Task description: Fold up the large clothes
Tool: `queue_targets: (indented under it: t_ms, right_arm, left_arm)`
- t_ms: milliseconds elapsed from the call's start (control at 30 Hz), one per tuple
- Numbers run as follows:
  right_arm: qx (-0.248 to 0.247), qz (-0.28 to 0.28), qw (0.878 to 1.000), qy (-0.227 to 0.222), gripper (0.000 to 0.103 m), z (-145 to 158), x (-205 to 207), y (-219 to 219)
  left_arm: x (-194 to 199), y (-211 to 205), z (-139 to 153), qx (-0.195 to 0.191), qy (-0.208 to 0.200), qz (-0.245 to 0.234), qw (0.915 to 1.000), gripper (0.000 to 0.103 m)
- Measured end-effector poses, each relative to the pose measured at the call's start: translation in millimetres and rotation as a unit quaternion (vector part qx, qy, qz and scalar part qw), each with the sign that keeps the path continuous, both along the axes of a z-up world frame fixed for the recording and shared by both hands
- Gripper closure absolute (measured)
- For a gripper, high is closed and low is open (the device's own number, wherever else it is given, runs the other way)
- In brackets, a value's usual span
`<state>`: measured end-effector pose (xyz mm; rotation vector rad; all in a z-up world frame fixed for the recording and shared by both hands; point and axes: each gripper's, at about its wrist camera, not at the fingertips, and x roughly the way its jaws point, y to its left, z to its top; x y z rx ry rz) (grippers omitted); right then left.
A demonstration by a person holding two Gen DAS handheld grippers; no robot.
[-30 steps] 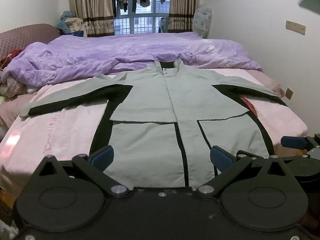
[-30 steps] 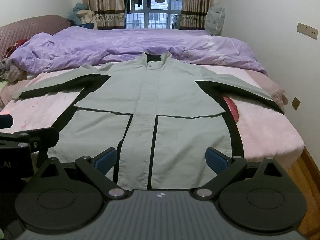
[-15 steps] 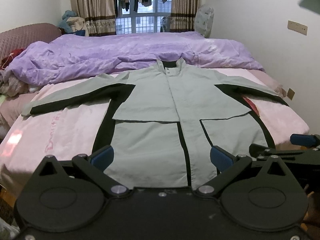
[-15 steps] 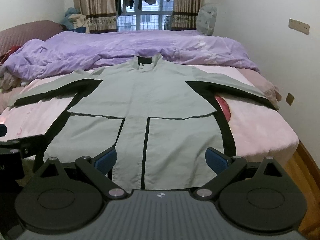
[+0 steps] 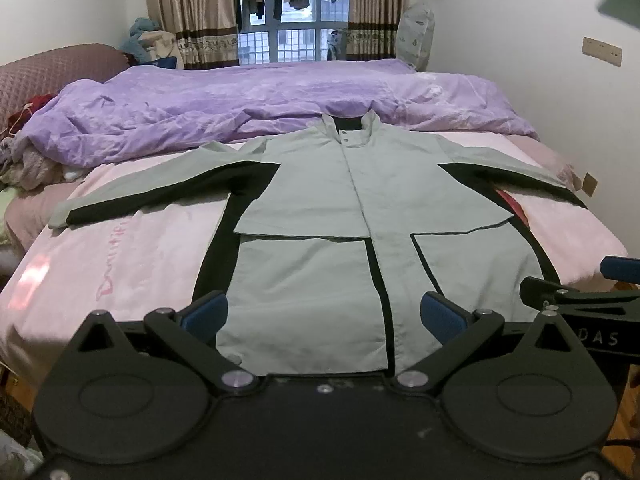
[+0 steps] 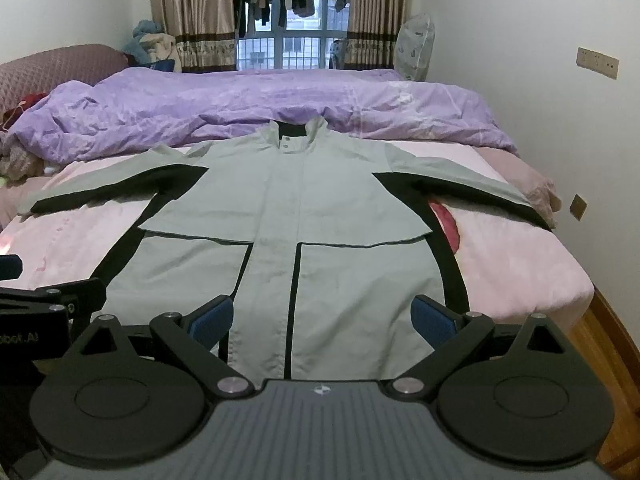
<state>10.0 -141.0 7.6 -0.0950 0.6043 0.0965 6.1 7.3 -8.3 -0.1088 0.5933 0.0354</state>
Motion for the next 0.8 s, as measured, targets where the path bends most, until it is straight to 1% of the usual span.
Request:
queue_targets:
  t_ms: [100,233,267,433,500,533,600,667,733,800]
  right_arm:
    - [0.000,0.000,1.000,0.000,0.000,0,0,0]
    - [0.001,0.000,1.000,0.001,0.000,0,0,0]
    - [0.002,0.000,1.000,0.001,0.000,-1,0,0]
    - [-0.002,0.000,1.000,0.005,0.000,0,-1,2]
    - [-0.003,-0.001,1.000,-0.006,0.000,4,-3,2]
    - [-0.004,0.000,1.000,-0.009,0.000,4,-4,3]
    - [-0.007,0.003,1.000,-0.019,0.000,3,-3,3]
    - [-0.019,0.010,0.999,-0.041,0.000,4,1,3]
    - [-0.024,0.013,0.998,-0.062,0.000,5,12,0]
    - [-0.012,0.018,0.998,-0.060,0.000,5,31,-7]
  left_arm:
    - [1,-1,-1,0.001,0.007,0.000,1.0000,0.000]
    - [1,0,-2,-0.001,-0.003,-0.001,1.0000,0.000]
    - [1,0,-3,0.003,-0.018,-0.002,0.9998,0.000]
    - [5,2,-10,0.008,-0.028,0.001,0.9996,0.000]
    - [9,5,-15,0.006,-0.027,0.007,0.9996,0.000]
    - [11,5,-17,0.004,-0.017,0.008,0.9998,0.000]
    - [19,9,-18,0.005,-0.019,0.015,0.9997,0.000]
    - [32,20,-15,0.012,-0.040,0.021,0.9989,0.000]
    - [49,40,-15,0.016,-0.039,0.033,0.9986,0.000]
    - [68,72,-18,0.003,-0.038,0.057,0.9977,0.000]
